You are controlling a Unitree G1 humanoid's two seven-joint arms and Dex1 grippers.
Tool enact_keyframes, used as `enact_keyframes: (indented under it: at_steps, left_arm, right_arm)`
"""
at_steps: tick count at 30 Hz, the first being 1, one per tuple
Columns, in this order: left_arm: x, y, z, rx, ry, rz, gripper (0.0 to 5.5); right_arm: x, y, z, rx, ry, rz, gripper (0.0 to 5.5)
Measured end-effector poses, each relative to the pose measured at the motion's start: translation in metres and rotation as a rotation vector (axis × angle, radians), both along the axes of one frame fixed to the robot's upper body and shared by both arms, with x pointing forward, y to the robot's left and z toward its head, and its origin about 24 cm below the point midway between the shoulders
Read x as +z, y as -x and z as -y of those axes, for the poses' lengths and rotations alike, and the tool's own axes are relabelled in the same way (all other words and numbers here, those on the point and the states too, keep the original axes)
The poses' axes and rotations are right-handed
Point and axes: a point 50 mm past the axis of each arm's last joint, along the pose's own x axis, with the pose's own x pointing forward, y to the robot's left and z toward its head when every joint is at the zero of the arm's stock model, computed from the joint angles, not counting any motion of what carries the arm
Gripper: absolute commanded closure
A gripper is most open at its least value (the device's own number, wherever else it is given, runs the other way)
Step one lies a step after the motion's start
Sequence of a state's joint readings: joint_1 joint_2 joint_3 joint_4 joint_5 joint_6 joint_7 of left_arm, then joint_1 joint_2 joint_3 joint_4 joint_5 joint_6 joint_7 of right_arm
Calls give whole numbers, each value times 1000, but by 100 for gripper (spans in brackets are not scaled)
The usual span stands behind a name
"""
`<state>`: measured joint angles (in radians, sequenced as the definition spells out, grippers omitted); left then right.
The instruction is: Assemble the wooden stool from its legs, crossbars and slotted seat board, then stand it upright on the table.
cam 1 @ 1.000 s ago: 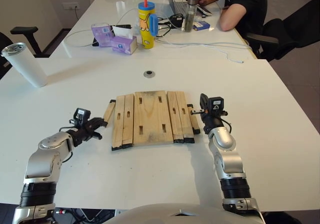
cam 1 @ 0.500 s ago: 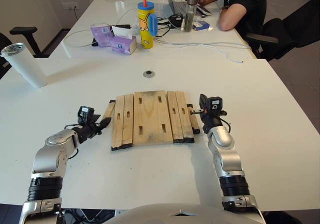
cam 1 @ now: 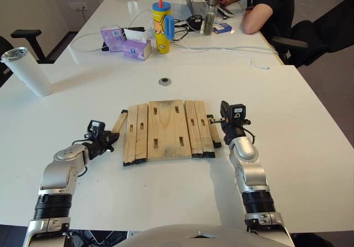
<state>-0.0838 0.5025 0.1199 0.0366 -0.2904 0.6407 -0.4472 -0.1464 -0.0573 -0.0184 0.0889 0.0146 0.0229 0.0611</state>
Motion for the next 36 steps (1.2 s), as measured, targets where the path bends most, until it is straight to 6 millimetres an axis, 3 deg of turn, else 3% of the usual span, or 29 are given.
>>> enact_keyframes:
  at_steps: [10, 12, 15, 20, 23, 28, 36]
  left_arm:
    - [1, -6, -6, 45, -37, 53, 418]
    - [10, -13, -6, 50, -43, 141, 418]
    - [29, -21, 4, 21, 5, 293, 418]
    - [66, -25, 42, -179, 129, 522, 418]
    - [76, -18, 61, -313, 176, 571, 418]
    - [84, -2, 80, -469, 279, 603, 418]
    - [82, 6, 95, -555, 290, 592, 418]
  right_arm:
    - [2, -1, -2, 4, -3, 9, 550]
    - [6, -4, -5, 28, -17, 20, 524]
    - [19, -4, -22, 171, -149, 16, 469]
    - [44, 5, -60, 437, -569, -74, 379]
    - [58, 7, -60, 528, -784, -143, 335]
    - [72, 7, -56, 593, -1056, -247, 329]
    - [83, 11, -63, 688, -1194, -315, 329]
